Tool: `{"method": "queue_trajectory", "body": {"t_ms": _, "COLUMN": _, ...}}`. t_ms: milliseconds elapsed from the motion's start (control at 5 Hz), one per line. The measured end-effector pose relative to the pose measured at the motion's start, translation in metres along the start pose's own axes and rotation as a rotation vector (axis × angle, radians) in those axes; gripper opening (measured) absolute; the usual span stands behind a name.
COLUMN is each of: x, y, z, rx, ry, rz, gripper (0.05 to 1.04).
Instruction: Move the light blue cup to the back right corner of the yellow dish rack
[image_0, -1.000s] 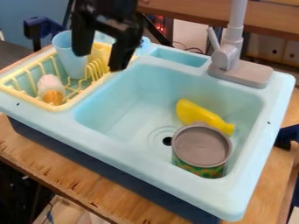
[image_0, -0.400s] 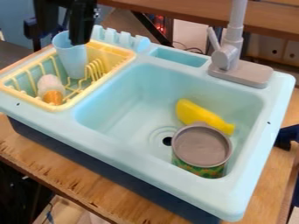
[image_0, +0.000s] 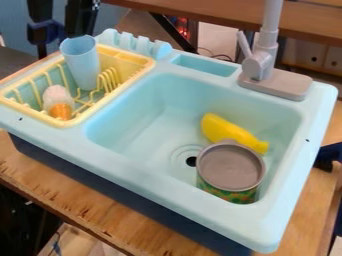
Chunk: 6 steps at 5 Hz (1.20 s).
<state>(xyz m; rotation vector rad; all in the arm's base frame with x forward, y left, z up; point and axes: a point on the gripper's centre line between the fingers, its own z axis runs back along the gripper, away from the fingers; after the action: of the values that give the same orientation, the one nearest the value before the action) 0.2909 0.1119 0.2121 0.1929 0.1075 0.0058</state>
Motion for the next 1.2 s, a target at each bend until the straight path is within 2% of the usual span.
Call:
{"method": "queue_trajectory", "body": {"t_ms": 600, "x": 0.027, "y": 0.001, "z": -0.019, "rx": 0.0, "ry": -0.05, "rz": -0.01, "gripper": 1.005}}
{"method": "queue_trajectory", "body": {"t_ms": 800, "x": 0.036, "y": -0.002, "z": -0.025, "rx": -0.021, "ry": -0.053, "rz": -0.013, "gripper": 1.005}}
{"method": "queue_trajectory", "body": {"t_ms": 1200, "x": 0.046, "y": -0.004, "z": -0.043, "rx": -0.032, "ry": -0.033, "rz": 0.008, "gripper": 1.005}}
